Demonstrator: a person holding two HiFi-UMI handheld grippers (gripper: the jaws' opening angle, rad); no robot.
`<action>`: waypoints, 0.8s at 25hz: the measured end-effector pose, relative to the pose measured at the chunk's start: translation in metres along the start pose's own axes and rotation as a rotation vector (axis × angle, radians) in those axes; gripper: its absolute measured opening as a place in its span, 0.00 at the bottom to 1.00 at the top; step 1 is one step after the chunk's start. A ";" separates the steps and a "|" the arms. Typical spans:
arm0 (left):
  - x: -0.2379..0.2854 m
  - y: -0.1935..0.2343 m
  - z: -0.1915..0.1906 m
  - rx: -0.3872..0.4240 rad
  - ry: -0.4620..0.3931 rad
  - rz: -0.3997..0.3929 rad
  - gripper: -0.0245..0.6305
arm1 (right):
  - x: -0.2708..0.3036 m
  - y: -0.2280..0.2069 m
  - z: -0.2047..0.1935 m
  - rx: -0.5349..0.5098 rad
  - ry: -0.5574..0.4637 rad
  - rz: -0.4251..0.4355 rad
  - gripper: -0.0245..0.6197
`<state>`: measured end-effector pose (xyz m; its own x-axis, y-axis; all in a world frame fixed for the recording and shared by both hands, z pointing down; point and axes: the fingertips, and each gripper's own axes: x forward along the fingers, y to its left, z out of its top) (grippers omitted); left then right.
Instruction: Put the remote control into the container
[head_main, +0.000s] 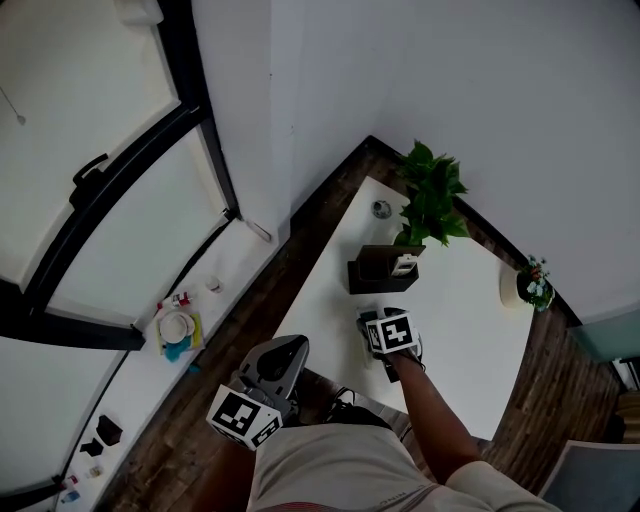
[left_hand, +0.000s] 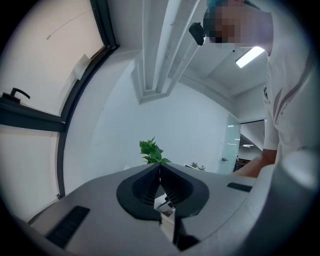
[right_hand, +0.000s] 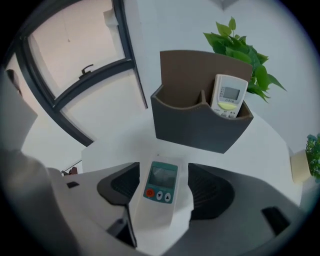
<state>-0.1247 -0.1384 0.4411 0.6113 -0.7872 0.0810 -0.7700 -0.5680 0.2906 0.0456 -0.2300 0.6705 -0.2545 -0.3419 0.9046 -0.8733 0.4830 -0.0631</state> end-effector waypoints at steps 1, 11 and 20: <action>0.000 0.002 0.000 -0.004 -0.003 -0.004 0.05 | 0.003 -0.001 -0.002 0.012 0.024 -0.008 0.49; 0.005 0.028 -0.001 0.017 0.014 -0.040 0.05 | 0.034 -0.002 -0.012 0.072 0.180 -0.059 0.49; 0.009 0.026 0.001 0.024 0.030 -0.064 0.05 | 0.028 0.003 -0.008 0.048 0.159 -0.052 0.48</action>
<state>-0.1393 -0.1600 0.4487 0.6640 -0.7421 0.0916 -0.7333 -0.6225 0.2734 0.0387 -0.2318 0.6988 -0.1428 -0.2319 0.9622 -0.9036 0.4272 -0.0312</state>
